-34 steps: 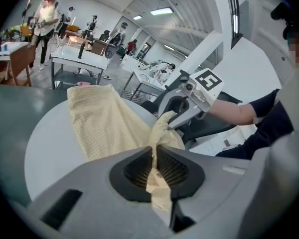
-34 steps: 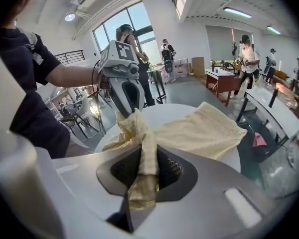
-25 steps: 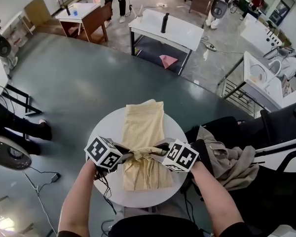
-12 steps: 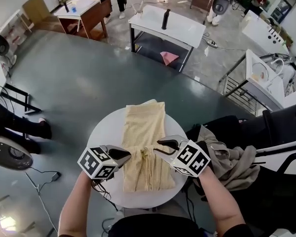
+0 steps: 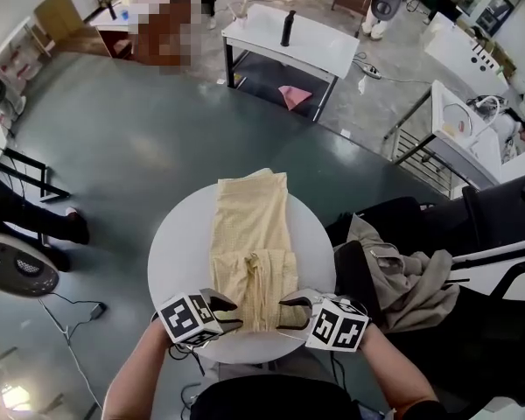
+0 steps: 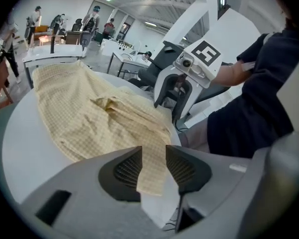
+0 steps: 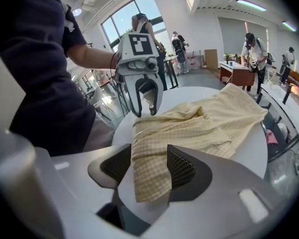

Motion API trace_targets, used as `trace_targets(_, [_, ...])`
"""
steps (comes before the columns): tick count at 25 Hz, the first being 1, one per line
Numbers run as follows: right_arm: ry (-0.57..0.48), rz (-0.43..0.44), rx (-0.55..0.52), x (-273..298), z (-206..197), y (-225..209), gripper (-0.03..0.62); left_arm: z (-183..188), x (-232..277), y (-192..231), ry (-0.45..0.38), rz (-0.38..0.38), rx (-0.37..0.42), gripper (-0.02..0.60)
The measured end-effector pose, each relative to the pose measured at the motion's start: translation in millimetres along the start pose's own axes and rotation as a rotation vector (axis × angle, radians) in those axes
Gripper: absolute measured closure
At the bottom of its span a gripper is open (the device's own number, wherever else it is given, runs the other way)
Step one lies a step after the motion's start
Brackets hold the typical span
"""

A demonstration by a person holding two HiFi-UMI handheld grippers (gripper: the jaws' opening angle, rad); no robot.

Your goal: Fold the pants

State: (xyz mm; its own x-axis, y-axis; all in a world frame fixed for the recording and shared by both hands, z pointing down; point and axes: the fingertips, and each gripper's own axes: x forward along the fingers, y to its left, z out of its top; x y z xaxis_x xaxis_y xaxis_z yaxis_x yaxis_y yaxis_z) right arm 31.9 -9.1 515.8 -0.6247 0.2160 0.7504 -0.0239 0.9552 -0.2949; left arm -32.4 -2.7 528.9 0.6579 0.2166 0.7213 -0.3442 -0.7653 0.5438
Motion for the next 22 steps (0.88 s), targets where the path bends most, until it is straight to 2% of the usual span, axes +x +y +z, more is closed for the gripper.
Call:
trace_targets(2, [0.043, -0.005, -0.031, 4, -13, 9, 0.345, -4, 2, -9, 0.006, -0.008, 0.016, 0.388])
trace_targets(3, [0.054, -0.014, -0.04, 6, -18, 11, 0.332, -7, 4, -12, 0.009, -0.005, 0.022, 0.38])
trace_targets(10, [0.089, -0.076, -0.083, 10, -28, 14, 0.326, -24, 21, -16, 0.035, 0.047, 0.053, 0.351])
trace_targets(15, [0.181, -0.056, -0.108, 29, -45, 18, 0.304, -30, 38, -15, 0.091, 0.055, 0.051, 0.328])
trace_targets(18, [0.237, -0.068, -0.157, 38, -51, 19, 0.296, -38, 51, -14, 0.171, 0.076, 0.084, 0.307])
trace_targets(22, [0.269, -0.113, -0.227, 45, -58, 18, 0.303, -41, 62, -11, 0.169, 0.097, 0.094, 0.296])
